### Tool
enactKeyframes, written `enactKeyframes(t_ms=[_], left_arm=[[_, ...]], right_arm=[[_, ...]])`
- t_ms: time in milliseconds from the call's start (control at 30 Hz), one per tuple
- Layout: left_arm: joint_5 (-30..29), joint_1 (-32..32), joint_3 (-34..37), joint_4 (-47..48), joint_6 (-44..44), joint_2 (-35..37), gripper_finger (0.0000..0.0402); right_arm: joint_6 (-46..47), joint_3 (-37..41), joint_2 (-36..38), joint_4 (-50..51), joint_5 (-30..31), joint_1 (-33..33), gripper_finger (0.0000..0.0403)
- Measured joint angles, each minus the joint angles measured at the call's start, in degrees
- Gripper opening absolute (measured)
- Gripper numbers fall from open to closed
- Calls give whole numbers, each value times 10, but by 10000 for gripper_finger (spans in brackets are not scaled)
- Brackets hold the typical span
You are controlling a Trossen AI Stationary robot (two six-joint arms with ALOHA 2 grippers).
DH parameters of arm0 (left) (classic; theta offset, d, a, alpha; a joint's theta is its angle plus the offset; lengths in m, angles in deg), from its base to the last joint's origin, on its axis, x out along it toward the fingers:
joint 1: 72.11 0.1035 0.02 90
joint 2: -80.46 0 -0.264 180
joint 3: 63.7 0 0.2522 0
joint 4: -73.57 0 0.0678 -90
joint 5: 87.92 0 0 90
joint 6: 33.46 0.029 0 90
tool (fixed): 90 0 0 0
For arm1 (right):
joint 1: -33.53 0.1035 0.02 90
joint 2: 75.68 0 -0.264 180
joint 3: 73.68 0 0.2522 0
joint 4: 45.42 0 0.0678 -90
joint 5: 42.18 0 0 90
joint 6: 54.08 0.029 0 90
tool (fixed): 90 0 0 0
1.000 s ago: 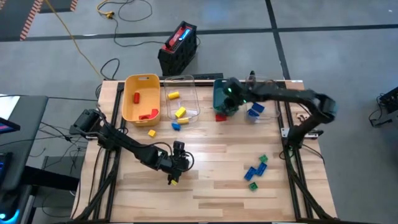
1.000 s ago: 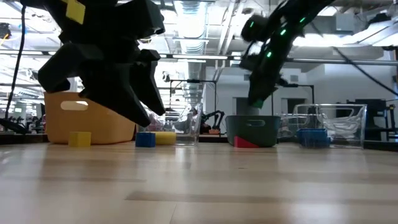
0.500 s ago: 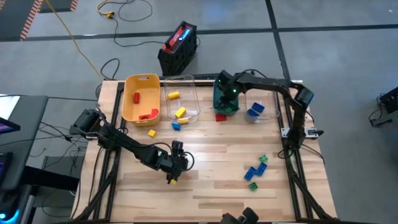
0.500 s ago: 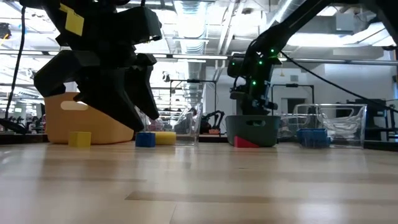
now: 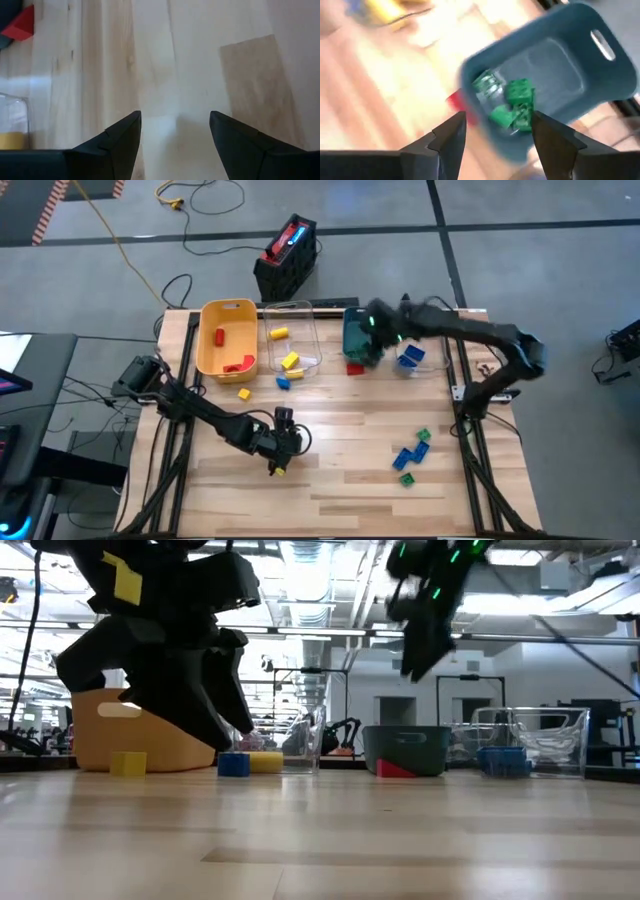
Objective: Sort blocks
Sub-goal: Put the green block into the blue bin
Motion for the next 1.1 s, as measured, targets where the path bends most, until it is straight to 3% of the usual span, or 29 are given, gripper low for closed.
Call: enactKeyframes(t_ms=[133,267,433,633,733,900,1100], left_arm=[[-4,-15,0,-6,-8,0,230],[-12,-22,-1,-5,-28,0,230],[-12,-27,-1,-4,-36,0,230],[-12,-27,-2,-3,-40,0,230],[-11,-27,-3,-5,-37,0,230],[-11,-23,-19,-5,-28,0,230],[10,-23,-39,-2,-11,0,230]], right_arm=[[9,63,67,8,21,130,234],[141,128,105,4,22,268,235],[303,171,103,10,39,440,235],[399,177,59,20,42,611,235],[483,176,31,73,45,655,235],[722,178,4,268,49,664,235],[799,222,53,191,51,651,235]])
